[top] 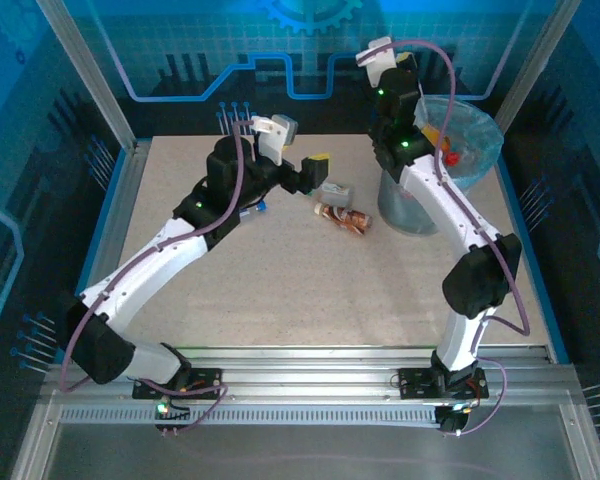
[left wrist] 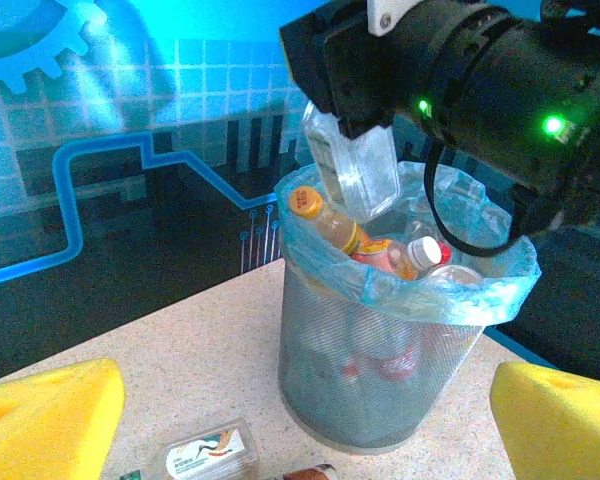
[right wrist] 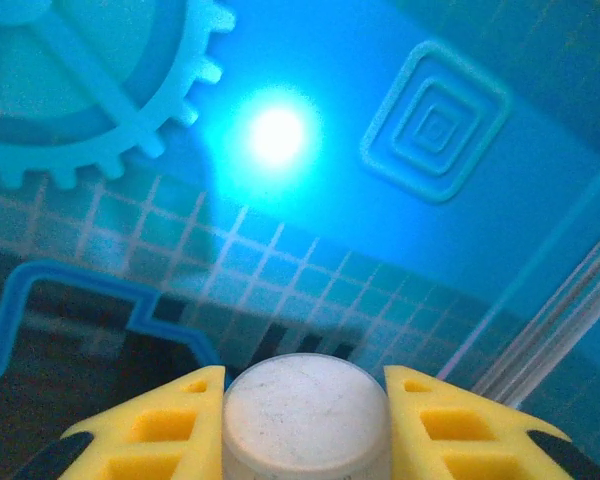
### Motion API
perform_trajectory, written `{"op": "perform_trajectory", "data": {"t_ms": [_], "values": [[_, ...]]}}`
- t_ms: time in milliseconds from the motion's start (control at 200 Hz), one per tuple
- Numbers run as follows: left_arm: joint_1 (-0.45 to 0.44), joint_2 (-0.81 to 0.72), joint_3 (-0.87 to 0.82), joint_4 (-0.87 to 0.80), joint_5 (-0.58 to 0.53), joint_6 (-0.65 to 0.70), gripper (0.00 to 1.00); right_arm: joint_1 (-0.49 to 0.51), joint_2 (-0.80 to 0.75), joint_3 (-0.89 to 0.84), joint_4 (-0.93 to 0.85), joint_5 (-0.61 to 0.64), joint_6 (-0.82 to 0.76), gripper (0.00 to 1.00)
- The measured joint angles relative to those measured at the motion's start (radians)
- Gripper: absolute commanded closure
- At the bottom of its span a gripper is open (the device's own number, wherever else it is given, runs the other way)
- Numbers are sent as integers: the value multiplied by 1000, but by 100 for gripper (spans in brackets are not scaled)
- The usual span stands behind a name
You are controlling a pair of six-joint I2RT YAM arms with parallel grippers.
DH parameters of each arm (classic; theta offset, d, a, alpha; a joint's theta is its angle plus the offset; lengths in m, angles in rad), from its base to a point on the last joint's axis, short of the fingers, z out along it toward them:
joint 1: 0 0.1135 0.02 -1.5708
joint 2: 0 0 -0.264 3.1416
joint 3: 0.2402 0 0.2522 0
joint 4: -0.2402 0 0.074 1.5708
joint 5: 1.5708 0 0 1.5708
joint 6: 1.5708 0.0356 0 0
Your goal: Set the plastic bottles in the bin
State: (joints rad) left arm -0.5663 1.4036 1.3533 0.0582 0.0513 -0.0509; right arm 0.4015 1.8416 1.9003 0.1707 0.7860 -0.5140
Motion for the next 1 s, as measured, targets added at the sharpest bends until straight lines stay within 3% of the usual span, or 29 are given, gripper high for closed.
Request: {"op": "perform_trajectory", "data": {"t_ms": [530,800,1000], "values": [[1,-29,-39,0,-14,0,5,15,416,365,249,276,-537,92],[10,-47,-39,-13,-10,0,4,-13,438,369,361,351,-638,89],[12,-47,-40,-28,-2,-4,4,-25,427,275,473,348,-739,83]]}}
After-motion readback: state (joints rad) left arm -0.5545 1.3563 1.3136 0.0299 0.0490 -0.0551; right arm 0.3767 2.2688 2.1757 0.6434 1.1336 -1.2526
